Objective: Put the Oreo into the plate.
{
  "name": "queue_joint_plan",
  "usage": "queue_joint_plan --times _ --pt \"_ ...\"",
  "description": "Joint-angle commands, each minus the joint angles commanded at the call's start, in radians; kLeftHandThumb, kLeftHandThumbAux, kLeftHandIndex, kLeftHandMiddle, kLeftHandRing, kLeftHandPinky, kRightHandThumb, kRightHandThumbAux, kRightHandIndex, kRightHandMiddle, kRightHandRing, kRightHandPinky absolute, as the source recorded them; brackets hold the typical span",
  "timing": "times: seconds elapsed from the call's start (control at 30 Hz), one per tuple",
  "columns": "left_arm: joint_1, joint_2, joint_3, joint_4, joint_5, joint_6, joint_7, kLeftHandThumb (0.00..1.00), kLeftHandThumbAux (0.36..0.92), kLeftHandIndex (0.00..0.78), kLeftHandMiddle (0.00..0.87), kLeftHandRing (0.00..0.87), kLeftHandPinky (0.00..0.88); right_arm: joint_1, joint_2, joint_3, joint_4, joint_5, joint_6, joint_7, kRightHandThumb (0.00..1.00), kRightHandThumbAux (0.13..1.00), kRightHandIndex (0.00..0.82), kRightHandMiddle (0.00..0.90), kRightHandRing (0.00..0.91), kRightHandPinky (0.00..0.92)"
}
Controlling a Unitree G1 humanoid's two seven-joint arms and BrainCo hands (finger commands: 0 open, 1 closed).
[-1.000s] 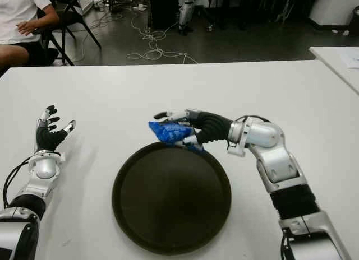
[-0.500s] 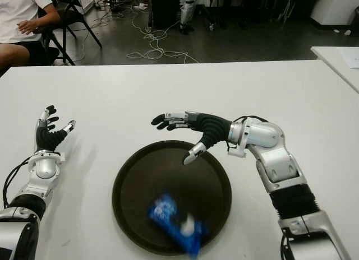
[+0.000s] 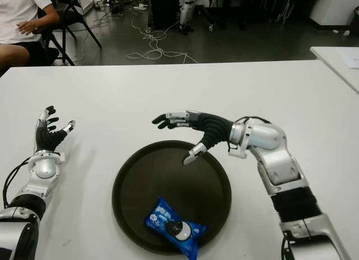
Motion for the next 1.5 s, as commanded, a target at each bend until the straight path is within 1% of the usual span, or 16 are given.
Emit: queue_joint_plan --times 0.1,0.2,0.37,0.57,0.73,0.97,1.1,1.17,1.3,1.43,1.5 --pt "0.001 -0.001 0.0 -0.001 0.003 -0.005 0.007 0.267 0.723 0.096 0.163 0.184 0.214 0.001 -0.002 0.001 -0.004 0.002 0.012 -0.001 0.0 0.798 0.144 0.137 0.109 0.06" --pt "0.0 -0.003 0.003 0.001 -0.001 -0.007 0.004 0.276 0.727 0.099 0.168 0.189 0.22 0.001 -0.004 0.002 -0.009 -0.002 0.022 -0.006 0.0 0.806 0.144 0.136 0.109 0.061" --pt "0.001 -0.003 0.003 0.002 -0.001 -0.009 0.004 0.259 0.725 0.097 0.166 0.187 0.214 0.008 -0.005 0.001 -0.017 -0.013 0.02 -0.02 0.0 0.807 0.148 0.14 0.118 0.066" --pt "0.001 -0.006 0.009 0.001 -0.01 -0.007 -0.006 0.254 0.724 0.092 0.155 0.173 0.181 0.008 -0.014 0.008 -0.024 -0.035 0.025 -0.035 0.0 0.79 0.151 0.148 0.132 0.08" --pt "0.001 -0.009 0.016 0.001 -0.019 -0.009 -0.015 0.263 0.723 0.093 0.158 0.173 0.187 0.005 -0.014 0.01 -0.018 -0.041 0.012 -0.03 0.0 0.774 0.157 0.163 0.151 0.091" --pt "0.001 -0.007 0.013 0.002 -0.019 -0.006 -0.019 0.226 0.715 0.088 0.146 0.16 0.163 -0.002 -0.016 0.009 -0.008 -0.041 -0.013 -0.022 0.0 0.769 0.155 0.161 0.147 0.077" --pt "0.0 -0.004 0.008 0.004 -0.011 0.0 -0.013 0.21 0.71 0.084 0.149 0.169 0.194 0.001 0.002 -0.009 0.003 -0.023 -0.005 -0.044 0.0 0.776 0.159 0.162 0.143 0.091" --pt "0.0 -0.003 0.005 0.005 -0.008 0.0 -0.008 0.214 0.711 0.085 0.152 0.172 0.193 0.004 0.009 -0.015 0.0 -0.021 0.005 -0.062 0.0 0.778 0.159 0.162 0.14 0.097" --pt "0.0 -0.003 0.003 0.005 -0.004 -0.001 -0.005 0.221 0.71 0.087 0.156 0.173 0.185 -0.043 0.0 -0.058 0.132 -0.008 -0.021 -0.056 0.0 0.765 0.149 0.153 0.129 0.093" --pt "0.001 -0.005 0.005 0.004 -0.005 -0.003 -0.007 0.218 0.704 0.086 0.156 0.167 0.172 -0.078 0.007 -0.092 0.212 -0.012 -0.036 -0.085 0.0 0.745 0.143 0.147 0.122 0.08" --pt "0.0 -0.007 0.009 0.004 -0.01 -0.004 -0.013 0.218 0.703 0.086 0.157 0.168 0.172 -0.108 0.01 -0.112 0.265 -0.024 -0.035 -0.119 0.0 0.747 0.143 0.148 0.12 0.078"
